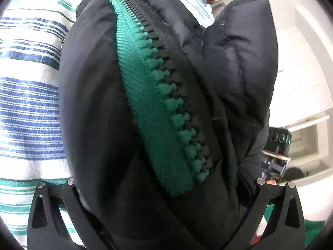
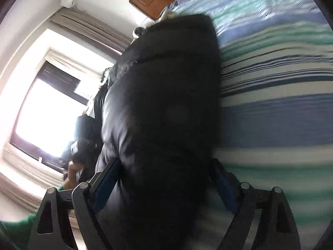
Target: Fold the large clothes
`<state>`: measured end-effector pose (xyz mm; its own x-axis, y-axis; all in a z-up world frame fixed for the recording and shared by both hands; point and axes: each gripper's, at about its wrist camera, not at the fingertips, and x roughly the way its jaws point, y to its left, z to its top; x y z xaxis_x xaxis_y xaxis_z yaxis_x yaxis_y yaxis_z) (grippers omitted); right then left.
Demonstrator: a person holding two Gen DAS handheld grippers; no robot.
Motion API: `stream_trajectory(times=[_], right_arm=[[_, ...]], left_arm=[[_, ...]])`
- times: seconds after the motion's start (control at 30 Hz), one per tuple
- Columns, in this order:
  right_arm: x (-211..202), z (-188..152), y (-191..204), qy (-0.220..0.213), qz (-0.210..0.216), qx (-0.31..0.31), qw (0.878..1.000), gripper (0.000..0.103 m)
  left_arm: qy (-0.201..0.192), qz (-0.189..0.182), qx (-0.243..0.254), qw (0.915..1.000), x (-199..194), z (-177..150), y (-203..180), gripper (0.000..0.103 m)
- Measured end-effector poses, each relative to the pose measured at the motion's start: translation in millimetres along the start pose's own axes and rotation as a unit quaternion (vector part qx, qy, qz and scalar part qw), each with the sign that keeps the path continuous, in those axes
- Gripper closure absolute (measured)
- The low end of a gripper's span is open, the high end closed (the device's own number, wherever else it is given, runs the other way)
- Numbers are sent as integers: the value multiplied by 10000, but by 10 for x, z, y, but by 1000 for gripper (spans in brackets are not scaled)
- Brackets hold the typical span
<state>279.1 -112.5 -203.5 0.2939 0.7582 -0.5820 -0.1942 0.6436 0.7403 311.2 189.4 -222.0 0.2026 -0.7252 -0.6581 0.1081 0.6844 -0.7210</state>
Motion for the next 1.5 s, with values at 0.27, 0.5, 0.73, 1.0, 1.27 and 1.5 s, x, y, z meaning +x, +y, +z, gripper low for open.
stream_trajectory(times=[0.27, 0.5, 0.73, 1.0, 1.27, 1.5], right_arm=[[-315, 103, 765, -290, 184, -1180, 9924, 47], [-758, 709, 1009, -1075, 851, -1796, 9741, 47], [-511, 1550, 460, -960, 524, -1600, 9810, 43], [-161, 1476, -787, -348, 116, 405, 9985, 17], [-1072, 1020, 388, -1458, -2293, -1444, 9515, 16], [-1503, 697, 1105, -2221, -3745, -2280, 8709, 15]], left_arm=[[-553, -251, -208, 9979, -293, -176, -374, 25], [-1482, -188, 487, 9876, -746, 375, -1277, 25], [-1397, 348, 575, 9879, -32, 1330, -1358, 16], [-817, 276, -126, 9962, 765, 1327, -921, 3], [-1615, 1914, 1316, 9591, -81, 809, -1729, 3], [-3005, 2821, 1846, 8922, -589, -55, -2413, 0]])
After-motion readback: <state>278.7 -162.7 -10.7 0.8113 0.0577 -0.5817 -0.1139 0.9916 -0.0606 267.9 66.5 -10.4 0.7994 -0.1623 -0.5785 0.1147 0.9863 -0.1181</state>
